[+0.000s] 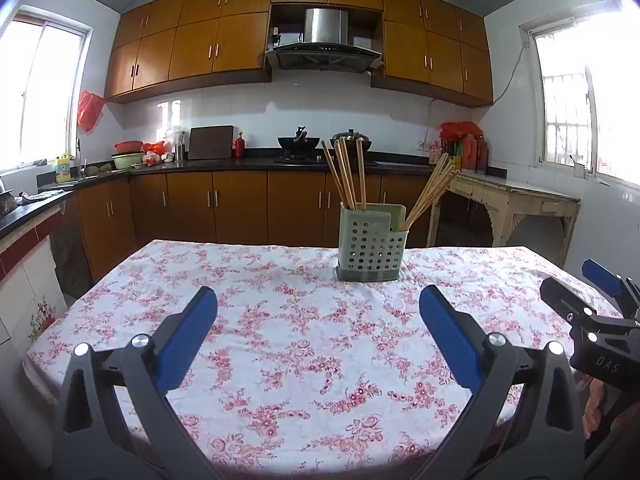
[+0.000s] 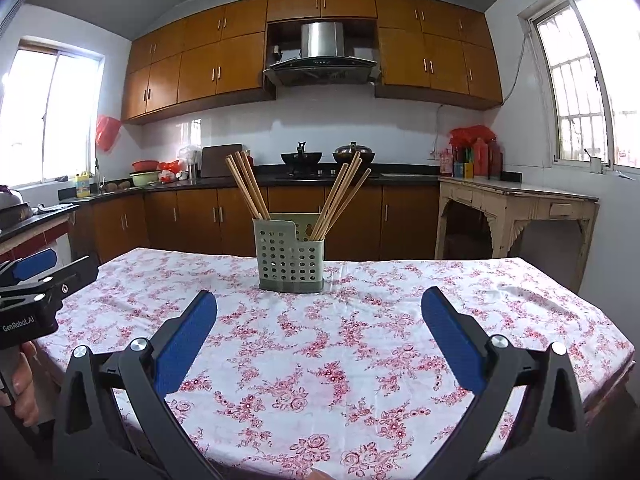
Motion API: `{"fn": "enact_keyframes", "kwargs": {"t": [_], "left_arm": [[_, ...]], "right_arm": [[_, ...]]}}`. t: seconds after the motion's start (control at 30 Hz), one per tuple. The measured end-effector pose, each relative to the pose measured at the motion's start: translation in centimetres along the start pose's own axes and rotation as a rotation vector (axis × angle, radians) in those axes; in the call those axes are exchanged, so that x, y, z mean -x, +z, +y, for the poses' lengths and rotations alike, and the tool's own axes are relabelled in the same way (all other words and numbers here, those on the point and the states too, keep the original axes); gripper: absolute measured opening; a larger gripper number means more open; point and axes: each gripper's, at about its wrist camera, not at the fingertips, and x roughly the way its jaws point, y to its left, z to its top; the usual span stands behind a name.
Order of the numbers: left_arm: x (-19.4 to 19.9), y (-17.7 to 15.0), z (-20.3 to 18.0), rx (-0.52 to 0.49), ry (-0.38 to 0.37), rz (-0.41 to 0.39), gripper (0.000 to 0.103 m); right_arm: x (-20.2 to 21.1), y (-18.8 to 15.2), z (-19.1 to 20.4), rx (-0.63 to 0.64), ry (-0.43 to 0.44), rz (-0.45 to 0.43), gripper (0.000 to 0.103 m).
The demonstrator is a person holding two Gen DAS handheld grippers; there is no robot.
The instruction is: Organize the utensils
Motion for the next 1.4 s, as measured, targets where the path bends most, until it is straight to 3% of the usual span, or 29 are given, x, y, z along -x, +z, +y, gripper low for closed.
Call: {"fn": "enact_keyframes", "kwargs": {"t": [1.4], "left_arm": [[-0.17,-0.50,-0.36,0.001,0.022,0.015,0.099]], "right_arm": [[-0.25,-0.44,0.32,-0.005,0.007,0.020,0.101]]}}
